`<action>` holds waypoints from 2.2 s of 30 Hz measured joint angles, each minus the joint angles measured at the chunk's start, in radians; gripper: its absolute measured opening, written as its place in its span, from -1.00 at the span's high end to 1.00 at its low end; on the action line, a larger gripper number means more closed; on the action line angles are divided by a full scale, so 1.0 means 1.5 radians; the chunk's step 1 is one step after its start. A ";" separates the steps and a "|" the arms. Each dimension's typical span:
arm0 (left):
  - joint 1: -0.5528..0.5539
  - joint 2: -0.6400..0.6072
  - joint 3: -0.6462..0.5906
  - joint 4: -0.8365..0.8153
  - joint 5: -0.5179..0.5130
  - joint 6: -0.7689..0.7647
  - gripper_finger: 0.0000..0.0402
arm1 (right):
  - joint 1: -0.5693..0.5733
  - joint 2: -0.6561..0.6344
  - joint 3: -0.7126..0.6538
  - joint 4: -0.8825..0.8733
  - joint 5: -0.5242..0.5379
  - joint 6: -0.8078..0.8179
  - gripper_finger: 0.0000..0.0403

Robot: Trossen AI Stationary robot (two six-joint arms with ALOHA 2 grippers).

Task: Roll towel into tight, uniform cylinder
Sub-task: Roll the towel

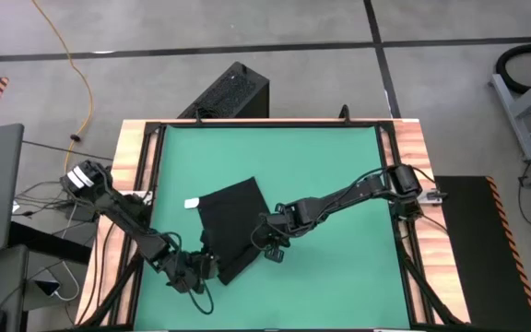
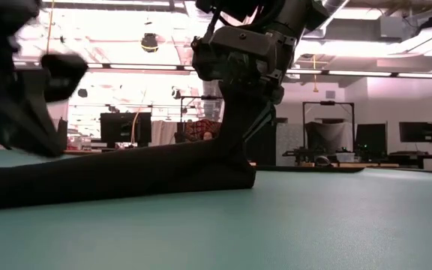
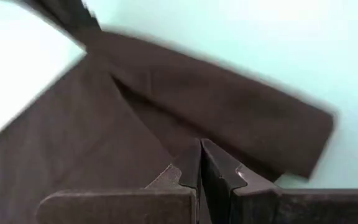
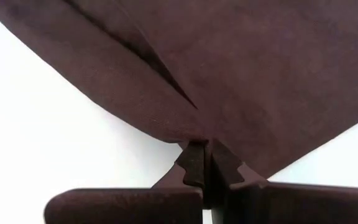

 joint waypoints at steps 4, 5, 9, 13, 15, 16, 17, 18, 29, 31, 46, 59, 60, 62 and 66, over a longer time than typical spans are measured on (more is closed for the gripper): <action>0.013 0.019 -0.025 0.060 0.010 0.003 1.00 | -0.001 0.000 0.000 0.000 0.000 0.000 0.93; 0.017 0.019 -0.027 0.055 0.010 -0.001 1.00 | -0.002 0.000 0.000 0.000 0.000 0.000 0.93; 0.026 0.021 -0.027 0.039 0.018 -0.014 1.00 | -0.014 0.000 0.000 0.000 -0.011 0.003 0.93; 0.036 0.030 -0.027 0.017 0.030 -0.030 1.00 | -0.027 0.000 0.000 0.003 -0.013 0.005 0.93; 0.044 0.039 -0.027 0.018 0.041 -0.036 1.00 | -0.033 0.000 0.000 0.002 -0.013 0.005 0.93; 0.046 0.039 -0.028 0.020 0.050 -0.037 1.00 | -0.037 0.000 0.000 0.003 -0.012 0.005 0.93; 0.051 0.038 -0.031 0.024 0.061 -0.039 1.00 | -0.041 0.000 0.000 0.002 -0.013 0.005 0.93; 0.055 0.038 -0.036 0.029 0.072 -0.043 1.00 | -0.044 0.000 0.000 0.002 -0.013 0.005 0.93; 0.074 0.038 -0.072 0.089 0.176 -0.074 1.00 | -0.106 0.005 0.000 0.019 -0.013 -0.015 0.93; 0.074 0.038 -0.072 0.089 0.177 -0.074 1.00 | -0.112 0.005 0.000 0.033 -0.014 -0.020 0.93; 0.071 0.034 -0.072 0.085 0.188 -0.053 1.00 | -0.103 0.005 0.000 0.016 -0.020 -0.038 0.93; 0.018 -0.101 -0.031 -0.155 0.212 -0.077 1.00 | -0.078 0.035 0.000 0.004 -0.065 -0.030 0.93; 0.016 -0.115 -0.021 -0.194 0.209 -0.077 1.00 | -0.076 0.038 -0.001 0.004 -0.067 -0.030 0.93; 0.012 -0.146 -0.004 -0.267 0.185 -0.079 1.00 | -0.071 0.038 -0.001 0.002 -0.076 -0.030 0.93; 0.014 -0.188 -0.012 -0.273 0.081 -0.034 1.00 | -0.063 0.038 0.000 0.007 -0.098 -0.030 0.93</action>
